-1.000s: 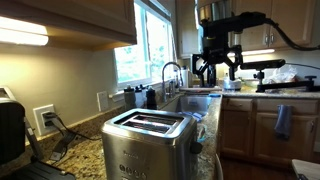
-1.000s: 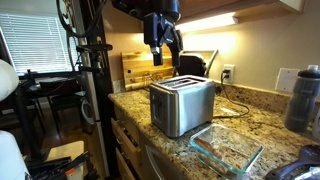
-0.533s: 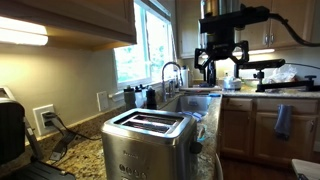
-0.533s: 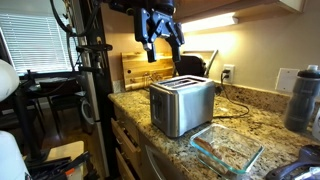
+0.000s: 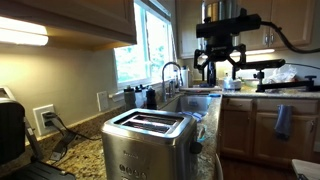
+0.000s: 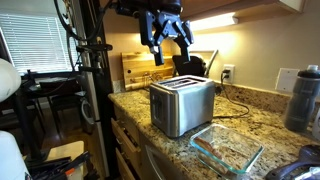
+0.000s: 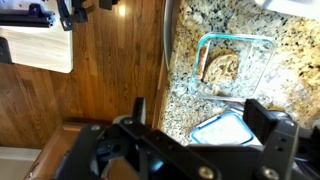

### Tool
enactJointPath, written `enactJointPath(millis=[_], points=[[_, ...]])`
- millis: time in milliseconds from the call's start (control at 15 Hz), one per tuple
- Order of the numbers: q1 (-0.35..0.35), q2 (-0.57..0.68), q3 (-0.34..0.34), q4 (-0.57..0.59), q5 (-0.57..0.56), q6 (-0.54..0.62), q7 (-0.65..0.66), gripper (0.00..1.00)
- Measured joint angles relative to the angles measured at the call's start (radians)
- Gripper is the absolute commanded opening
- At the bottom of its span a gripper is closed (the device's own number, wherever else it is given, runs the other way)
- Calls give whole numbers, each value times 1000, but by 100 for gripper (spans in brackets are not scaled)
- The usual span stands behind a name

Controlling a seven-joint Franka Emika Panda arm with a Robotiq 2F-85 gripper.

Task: Put the slice of bread in the toaster

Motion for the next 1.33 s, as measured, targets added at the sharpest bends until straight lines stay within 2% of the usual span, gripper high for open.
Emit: enactJointPath(millis=[667, 1333], points=[[-55, 134, -81, -2, -33, 146, 1, 100], [-48, 188, -85, 1, -29, 159, 1, 100]])
